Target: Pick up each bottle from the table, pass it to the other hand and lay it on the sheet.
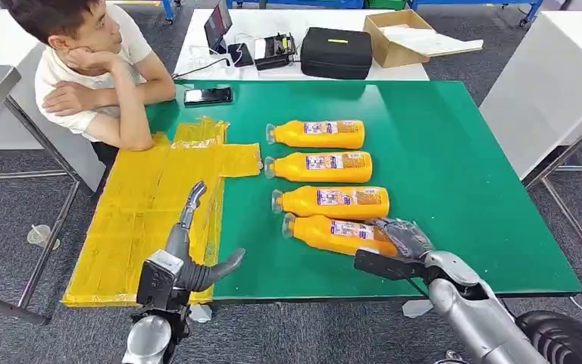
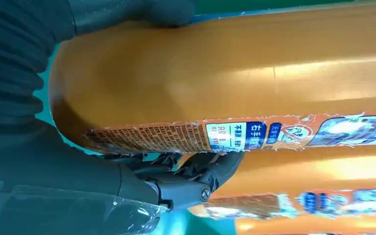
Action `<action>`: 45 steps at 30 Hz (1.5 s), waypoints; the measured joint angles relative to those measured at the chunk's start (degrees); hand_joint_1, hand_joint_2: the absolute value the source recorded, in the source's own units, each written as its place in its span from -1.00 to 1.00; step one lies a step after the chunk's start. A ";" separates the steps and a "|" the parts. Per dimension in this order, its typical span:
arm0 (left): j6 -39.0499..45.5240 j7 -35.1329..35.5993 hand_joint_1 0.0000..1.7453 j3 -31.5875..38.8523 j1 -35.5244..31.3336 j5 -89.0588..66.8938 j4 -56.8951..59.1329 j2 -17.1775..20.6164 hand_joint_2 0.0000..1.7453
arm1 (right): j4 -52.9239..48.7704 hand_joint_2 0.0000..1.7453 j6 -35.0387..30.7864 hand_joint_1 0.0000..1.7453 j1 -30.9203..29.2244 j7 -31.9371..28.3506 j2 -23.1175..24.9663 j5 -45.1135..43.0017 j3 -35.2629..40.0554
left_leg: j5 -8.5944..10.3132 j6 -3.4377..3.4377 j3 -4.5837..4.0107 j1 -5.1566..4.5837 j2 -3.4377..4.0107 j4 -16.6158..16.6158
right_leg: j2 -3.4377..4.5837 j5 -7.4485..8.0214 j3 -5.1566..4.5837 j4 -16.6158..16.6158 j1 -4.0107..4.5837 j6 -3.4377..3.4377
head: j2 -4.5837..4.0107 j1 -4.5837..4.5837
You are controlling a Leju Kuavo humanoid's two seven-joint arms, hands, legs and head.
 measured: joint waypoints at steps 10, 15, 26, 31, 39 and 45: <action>-0.07 0.15 -1.00 0.00 0.04 0.07 -0.24 0.00 1.00 | -0.24 1.00 0.22 1.00 0.39 -0.68 -0.72 -1.49 0.09 | -0.04 0.02 0.10 0.00 0.00 0.00 | 0.00 -0.02 0.11 -0.02 0.00 0.04 | 0.00 0.00; -15.89 5.09 -1.00 -0.92 -0.72 26.47 4.75 0.00 1.00 | -4.55 1.00 -6.54 1.00 5.52 -17.31 4.22 -15.87 -1.73 | -0.03 -0.04 -0.39 0.04 0.47 -0.01 | 0.27 0.16 0.12 0.05 0.06 0.09 | 0.00 -0.09; -14.71 5.27 -1.00 -1.35 -1.09 31.01 6.86 0.17 1.00 | -7.91 1.00 -8.50 1.00 7.83 -21.00 11.95 -16.35 -4.76 | 0.01 -0.05 -0.98 0.03 0.39 0.00 | 0.24 0.14 -0.32 0.09 0.03 0.12 | 0.00 -0.02; -15.48 4.49 -1.00 -0.94 -1.08 32.33 7.13 0.20 1.00 | -9.24 1.00 -9.33 1.00 7.88 -21.62 15.67 -16.94 -6.53 | 0.00 -0.05 -1.04 0.04 0.39 -0.01 | 0.24 0.12 -0.41 0.09 0.03 0.11 | 0.00 -0.02; -10.01 0.66 -1.00 0.24 0.80 26.36 0.68 0.15 1.00 | -17.12 1.00 -13.86 1.00 13.18 -21.38 23.55 -11.30 -11.87 | -0.01 -0.06 -1.16 0.04 0.41 -0.03 | 0.25 0.10 -0.52 0.10 0.04 0.09 | 0.00 0.00; -14.53 2.78 -1.00 0.39 0.95 31.69 0.37 0.15 1.00 | -20.11 1.00 -13.05 1.00 13.49 -23.19 27.69 -10.77 -12.06 | 0.00 -0.06 -1.15 0.04 0.41 -0.03 | 0.24 0.09 -0.53 0.10 0.03 0.08 | 0.00 0.00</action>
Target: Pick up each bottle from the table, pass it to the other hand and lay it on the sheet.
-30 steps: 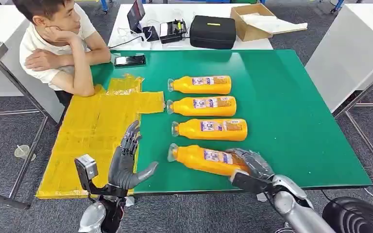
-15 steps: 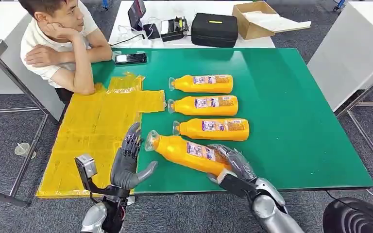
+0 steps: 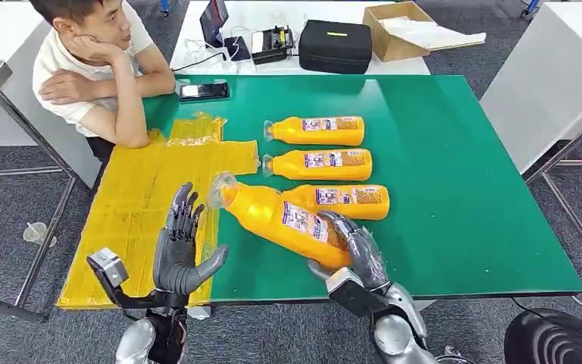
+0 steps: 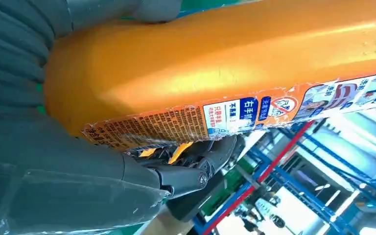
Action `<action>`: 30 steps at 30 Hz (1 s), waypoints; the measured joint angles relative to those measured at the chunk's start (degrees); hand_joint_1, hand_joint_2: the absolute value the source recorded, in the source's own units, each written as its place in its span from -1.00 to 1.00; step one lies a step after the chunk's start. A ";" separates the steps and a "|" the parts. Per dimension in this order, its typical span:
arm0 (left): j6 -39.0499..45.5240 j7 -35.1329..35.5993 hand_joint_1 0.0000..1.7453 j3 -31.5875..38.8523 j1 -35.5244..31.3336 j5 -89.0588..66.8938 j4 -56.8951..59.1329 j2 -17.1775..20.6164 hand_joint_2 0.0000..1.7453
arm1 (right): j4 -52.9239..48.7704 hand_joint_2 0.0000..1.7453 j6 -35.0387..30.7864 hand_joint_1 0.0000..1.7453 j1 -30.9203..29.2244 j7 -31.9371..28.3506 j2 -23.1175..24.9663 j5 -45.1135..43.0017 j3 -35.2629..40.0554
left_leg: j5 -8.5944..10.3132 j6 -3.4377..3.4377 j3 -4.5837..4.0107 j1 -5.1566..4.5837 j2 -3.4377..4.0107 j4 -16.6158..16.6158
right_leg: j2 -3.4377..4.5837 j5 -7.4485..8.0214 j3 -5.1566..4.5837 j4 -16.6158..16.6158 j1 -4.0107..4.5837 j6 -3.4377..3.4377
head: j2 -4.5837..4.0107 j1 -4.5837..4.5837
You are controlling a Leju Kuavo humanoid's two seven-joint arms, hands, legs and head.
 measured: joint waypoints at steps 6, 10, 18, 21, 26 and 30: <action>-0.88 0.39 -1.00 0.00 -0.03 0.95 0.28 0.00 1.00 | -0.11 1.00 0.00 1.00 -0.04 -0.30 1.42 -0.26 -0.04 | 0.00 0.00 0.00 -0.01 -0.01 0.01 | 0.00 0.01 0.02 0.00 -0.01 0.01 | 0.00 0.00; -5.82 2.89 -1.00 -0.29 -0.36 5.82 1.29 0.00 1.00 | 0.39 1.00 2.23 1.00 -1.17 -1.36 2.28 -1.27 0.11 | 0.00 0.00 -0.02 -0.01 0.02 0.01 | 0.01 0.01 -0.01 0.00 0.00 0.01 | 0.00 0.00; -11.04 4.05 -1.00 -3.04 -2.50 13.66 8.04 0.26 1.00 | 5.71 1.00 4.13 1.00 -5.30 -3.30 4.72 -4.00 5.36 | 0.01 -0.01 -0.01 0.02 0.02 0.01 | 0.00 0.01 -0.02 0.02 0.01 0.01 | 0.00 0.00; -11.06 3.98 -1.00 -3.52 -3.13 13.88 9.20 0.33 1.00 | 7.06 1.00 4.37 1.00 -5.78 -3.34 5.25 -4.26 6.49 | 0.01 -0.01 -0.02 0.00 0.01 0.01 | 0.00 0.01 -0.01 0.02 -0.01 0.01 | 0.00 0.00; -11.06 3.96 -1.00 -4.13 -3.74 13.95 10.45 0.46 1.00 | 8.41 1.00 4.42 1.00 -6.34 -3.37 5.55 -4.37 7.34 | 0.01 -0.01 -0.04 0.00 0.01 0.01 | 0.00 0.01 -0.03 0.01 -0.01 0.01 | 0.00 0.00; -11.06 3.96 -1.00 -4.35 -3.88 13.97 10.95 0.46 1.00 | 9.00 1.00 4.41 1.00 -6.42 -3.37 5.58 -4.39 7.43 | 0.01 -0.01 -0.04 0.00 0.01 0.01 | 0.00 0.01 -0.03 0.01 0.00 0.01 | 0.00 0.00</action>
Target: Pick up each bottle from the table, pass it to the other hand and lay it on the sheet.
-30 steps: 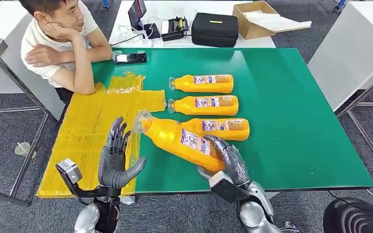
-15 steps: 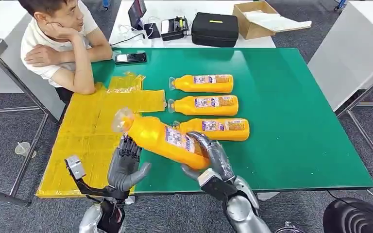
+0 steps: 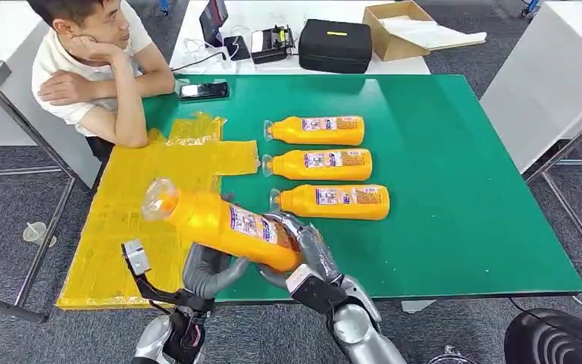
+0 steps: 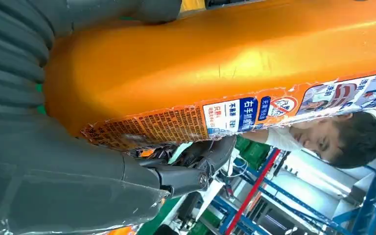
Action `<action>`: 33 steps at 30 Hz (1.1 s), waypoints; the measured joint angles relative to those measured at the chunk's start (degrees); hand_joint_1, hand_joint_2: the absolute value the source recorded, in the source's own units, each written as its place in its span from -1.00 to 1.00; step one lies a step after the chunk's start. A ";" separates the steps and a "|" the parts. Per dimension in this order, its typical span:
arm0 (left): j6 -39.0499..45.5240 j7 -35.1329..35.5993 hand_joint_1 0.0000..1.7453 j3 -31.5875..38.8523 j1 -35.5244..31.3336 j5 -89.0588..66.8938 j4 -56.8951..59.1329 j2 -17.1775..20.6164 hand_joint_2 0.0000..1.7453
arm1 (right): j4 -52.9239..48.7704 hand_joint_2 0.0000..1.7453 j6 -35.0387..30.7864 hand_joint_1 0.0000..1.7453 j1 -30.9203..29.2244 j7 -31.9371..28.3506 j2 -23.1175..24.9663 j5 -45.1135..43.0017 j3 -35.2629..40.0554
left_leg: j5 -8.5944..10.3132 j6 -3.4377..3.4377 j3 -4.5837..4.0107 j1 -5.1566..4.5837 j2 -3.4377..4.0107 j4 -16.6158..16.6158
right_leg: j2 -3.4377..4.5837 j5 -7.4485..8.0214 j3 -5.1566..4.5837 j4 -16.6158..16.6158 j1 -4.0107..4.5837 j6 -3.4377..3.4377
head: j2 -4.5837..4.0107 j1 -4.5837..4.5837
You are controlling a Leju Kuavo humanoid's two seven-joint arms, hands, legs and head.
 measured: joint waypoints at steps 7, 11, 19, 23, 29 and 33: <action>-0.53 -0.42 -1.00 -0.15 -0.12 0.57 0.22 0.02 1.00 | 0.79 1.00 1.27 1.00 -0.26 0.35 0.09 -1.36 0.33 | 0.00 0.00 0.00 0.00 0.00 0.00 | 0.00 0.00 0.00 0.00 0.00 0.00 | 0.00 0.00; -1.29 -0.15 -1.00 -0.39 -0.79 2.47 0.35 0.04 1.00 | 3.13 1.00 1.88 1.00 -1.54 0.13 0.18 -2.03 1.88 | 0.00 0.00 0.00 0.00 0.00 0.00 | 0.00 0.00 0.00 0.00 0.00 0.00 | 0.00 0.00; -0.74 -4.68 1.00 0.00 -2.64 3.43 1.49 0.04 1.00 | 7.83 1.00 3.98 0.16 -4.35 0.70 0.79 -5.09 5.20 | 0.01 0.00 0.01 0.00 0.03 0.00 | 0.01 0.01 -0.03 0.00 0.00 0.00 | 0.00 -0.02; -0.52 -4.11 1.00 1.22 -3.05 4.04 1.29 0.02 1.00 | 11.28 1.00 3.21 -1.00 -5.79 0.35 1.44 -5.97 6.34 | 0.02 0.00 0.01 0.01 0.03 0.01 | 0.02 0.01 -0.05 0.00 0.00 0.00 | 0.00 0.02; -1.97 -3.96 1.00 2.05 -3.84 4.22 0.55 0.00 1.00 | 15.32 1.00 1.11 -1.00 -6.07 0.26 1.53 -5.42 8.20 | 0.01 0.00 -0.01 0.01 0.00 0.01 | 0.01 0.00 -0.04 0.01 0.00 0.00 | 0.00 0.04; -0.81 -4.92 1.00 2.01 -3.87 2.03 -0.07 0.00 1.00 | 15.80 -1.00 -0.11 -1.00 -5.78 0.46 1.84 -5.88 8.11 | 0.01 0.00 -0.01 0.00 0.00 0.01 | 0.01 0.00 -0.05 0.00 0.00 0.00 | 0.00 0.00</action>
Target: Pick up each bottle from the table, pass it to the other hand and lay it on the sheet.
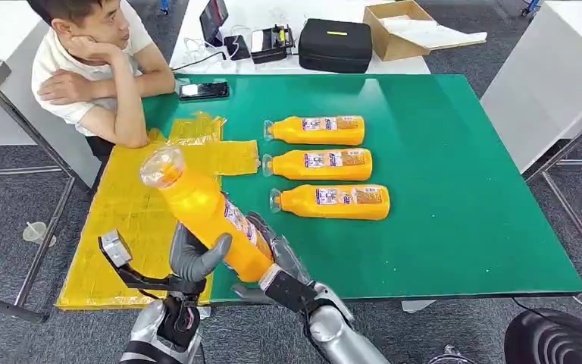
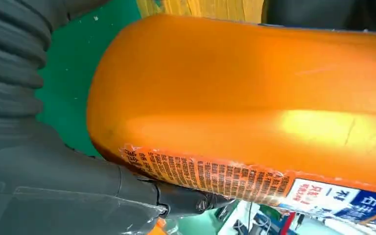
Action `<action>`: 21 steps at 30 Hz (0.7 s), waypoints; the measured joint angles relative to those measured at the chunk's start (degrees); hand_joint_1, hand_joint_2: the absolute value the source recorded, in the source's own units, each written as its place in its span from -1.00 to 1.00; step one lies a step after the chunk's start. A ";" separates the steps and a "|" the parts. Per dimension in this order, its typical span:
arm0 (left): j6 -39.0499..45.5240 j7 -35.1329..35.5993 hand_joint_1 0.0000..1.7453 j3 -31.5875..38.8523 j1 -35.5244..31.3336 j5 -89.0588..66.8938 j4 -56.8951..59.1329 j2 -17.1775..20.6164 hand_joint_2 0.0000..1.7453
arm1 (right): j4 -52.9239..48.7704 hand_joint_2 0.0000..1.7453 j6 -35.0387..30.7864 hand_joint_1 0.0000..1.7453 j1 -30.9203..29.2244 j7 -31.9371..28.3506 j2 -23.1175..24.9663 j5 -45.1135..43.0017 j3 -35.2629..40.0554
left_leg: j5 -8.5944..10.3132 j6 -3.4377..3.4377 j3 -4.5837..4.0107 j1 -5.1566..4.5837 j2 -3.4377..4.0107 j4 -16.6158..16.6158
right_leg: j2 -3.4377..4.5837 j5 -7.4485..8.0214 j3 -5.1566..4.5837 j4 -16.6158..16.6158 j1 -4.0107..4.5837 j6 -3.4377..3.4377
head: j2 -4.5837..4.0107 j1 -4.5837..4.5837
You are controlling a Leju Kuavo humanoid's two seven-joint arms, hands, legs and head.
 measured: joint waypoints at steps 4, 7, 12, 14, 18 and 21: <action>4.04 -1.53 1.00 0.02 0.02 -6.02 -1.61 0.00 1.00 | 0.09 -1.00 -1.59 -1.00 1.31 1.77 0.02 -0.24 -0.82 | 0.00 0.00 0.00 0.00 -0.01 0.00 | -0.01 0.00 0.01 0.00 0.00 0.00 | 0.00 0.00; 5.44 -1.42 1.00 0.24 0.52 -8.67 -3.67 0.00 1.00 | -0.20 -1.00 -3.32 -1.00 3.48 2.69 -0.04 1.01 -3.62 | 0.00 0.00 -0.02 0.00 -0.02 0.00 | -0.01 0.00 0.02 0.00 0.00 0.00 | 0.00 0.02; 7.52 -0.55 1.00 0.98 1.83 -12.22 -6.99 0.00 1.00 | -1.55 -1.00 -6.01 -1.00 6.44 2.71 -0.22 2.27 -9.34 | -0.01 0.00 -0.06 0.00 -0.02 0.00 | -0.01 0.00 0.01 0.00 0.00 0.00 | 0.00 0.02; 7.65 -0.44 1.00 1.18 2.16 -12.37 -7.85 0.00 1.00 | -1.97 -1.00 -6.32 -1.00 6.99 2.71 -0.33 2.45 -10.58 | -0.01 0.00 -0.06 0.00 -0.02 0.00 | -0.01 0.00 0.00 0.00 0.00 0.00 | 0.00 0.02; 7.80 -0.39 1.00 1.42 2.43 -12.67 -8.83 0.00 1.00 | -2.54 -1.00 -6.49 -1.00 7.55 2.71 -0.35 2.62 -11.84 | -0.01 0.00 -0.04 0.00 -0.02 0.00 | -0.01 0.00 0.01 0.00 0.01 0.00 | 0.00 0.02; 11.02 -0.07 1.00 1.49 2.68 -16.85 -9.35 0.00 1.00 | -3.12 -1.00 -9.60 -1.00 7.97 3.02 -0.31 4.97 -12.74 | 0.00 0.00 -0.03 0.00 -0.02 0.00 | -0.01 0.00 0.01 0.00 0.01 0.00 | 0.00 0.02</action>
